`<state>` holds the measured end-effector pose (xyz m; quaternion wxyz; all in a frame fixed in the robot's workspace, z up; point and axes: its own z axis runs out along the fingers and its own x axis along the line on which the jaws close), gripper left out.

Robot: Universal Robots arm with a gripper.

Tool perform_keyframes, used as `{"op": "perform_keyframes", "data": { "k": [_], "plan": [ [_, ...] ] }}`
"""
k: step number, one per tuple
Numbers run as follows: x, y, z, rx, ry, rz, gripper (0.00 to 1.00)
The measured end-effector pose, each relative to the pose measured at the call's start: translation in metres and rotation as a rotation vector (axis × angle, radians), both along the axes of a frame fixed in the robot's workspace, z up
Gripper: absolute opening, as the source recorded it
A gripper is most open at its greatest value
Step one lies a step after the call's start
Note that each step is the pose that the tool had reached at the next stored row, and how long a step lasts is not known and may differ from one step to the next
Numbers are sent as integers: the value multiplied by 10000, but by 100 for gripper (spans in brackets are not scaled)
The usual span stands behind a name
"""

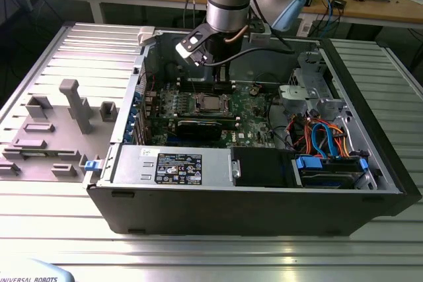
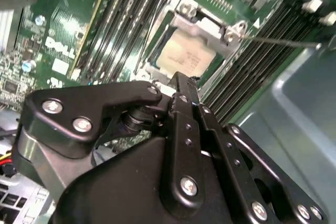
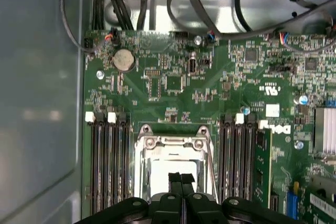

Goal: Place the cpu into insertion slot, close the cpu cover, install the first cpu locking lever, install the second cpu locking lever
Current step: 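Close the cpu cover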

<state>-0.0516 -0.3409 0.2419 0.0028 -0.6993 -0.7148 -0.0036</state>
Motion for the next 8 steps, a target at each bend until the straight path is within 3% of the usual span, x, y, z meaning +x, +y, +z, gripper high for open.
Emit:
{"op": "perform_keyframes", "data": {
  "k": [8],
  "plan": [
    [-195, 0, -102, 28, 0, 7, 11]
  ]
}}
